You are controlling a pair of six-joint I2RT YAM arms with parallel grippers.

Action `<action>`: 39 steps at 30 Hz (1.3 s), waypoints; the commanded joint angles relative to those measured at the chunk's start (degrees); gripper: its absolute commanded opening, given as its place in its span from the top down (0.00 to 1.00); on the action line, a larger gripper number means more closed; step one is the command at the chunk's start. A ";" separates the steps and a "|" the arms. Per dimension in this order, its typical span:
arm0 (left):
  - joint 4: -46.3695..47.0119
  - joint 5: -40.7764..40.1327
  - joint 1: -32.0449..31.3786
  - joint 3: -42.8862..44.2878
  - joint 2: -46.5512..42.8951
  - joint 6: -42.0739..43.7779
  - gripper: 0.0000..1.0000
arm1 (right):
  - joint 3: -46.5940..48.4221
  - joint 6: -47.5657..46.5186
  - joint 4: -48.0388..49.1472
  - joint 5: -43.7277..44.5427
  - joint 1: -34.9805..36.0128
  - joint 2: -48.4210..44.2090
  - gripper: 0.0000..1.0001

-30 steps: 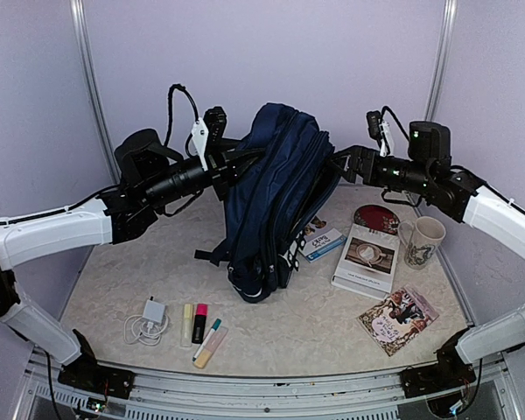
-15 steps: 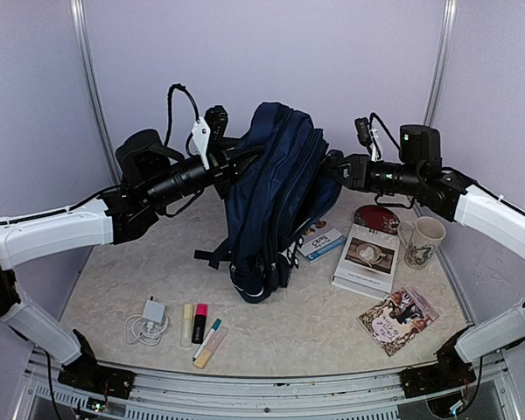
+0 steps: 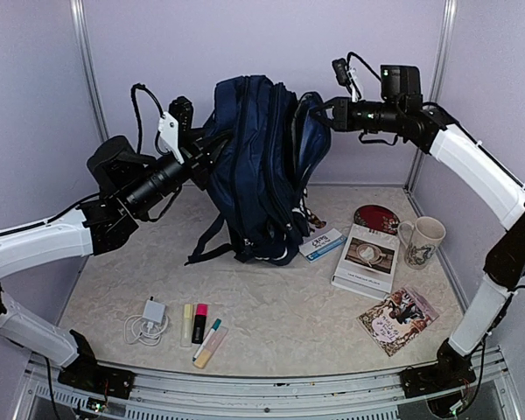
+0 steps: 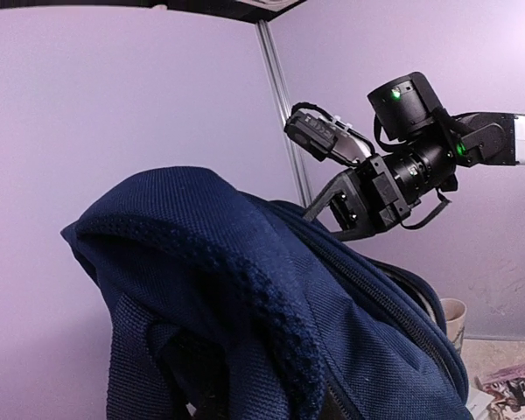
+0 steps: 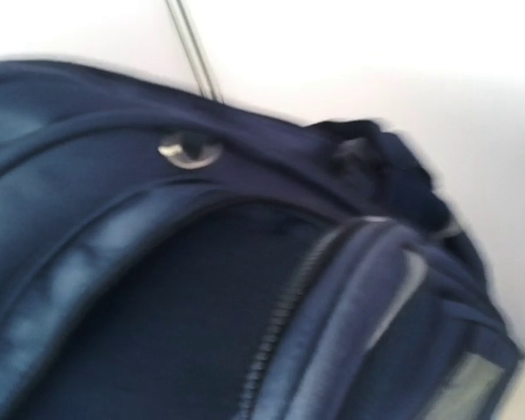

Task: Pack the student bag
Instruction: Pass from the left arm to the right, then pass from the right arm to the left

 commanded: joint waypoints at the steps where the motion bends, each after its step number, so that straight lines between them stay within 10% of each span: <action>1: 5.00 -3.17 -0.15 -2.47 -5.39 -3.29 0.46 | 20.23 -13.35 0.88 4.13 -2.67 6.36 1.00; 3: 1.53 -4.86 -0.46 -2.96 -7.05 -3.79 0.13 | 27.02 -19.68 -3.01 5.42 -2.89 9.90 1.00; 5: -1.22 -5.64 0.30 -3.34 -9.25 -5.62 0.01 | 28.86 -25.56 -3.36 8.03 -3.00 11.18 1.00; 10: -3.81 -0.83 4.80 -4.82 -14.03 -10.47 0.01 | 26.30 -37.46 -0.34 15.16 -3.51 11.73 1.00; 21: -18.15 5.07 6.99 3.20 -5.09 -5.10 0.01 | 0.91 -67.80 2.47 2.51 5.31 7.04 1.00; 27: -18.48 7.92 4.70 -1.05 -0.32 6.86 0.02 | -19.31 -71.29 14.07 -3.07 8.76 -0.39 1.00; 39: -13.49 14.63 2.59 -2.86 9.26 12.60 0.13 | -26.93 -71.43 16.80 -2.74 13.06 -5.58 1.00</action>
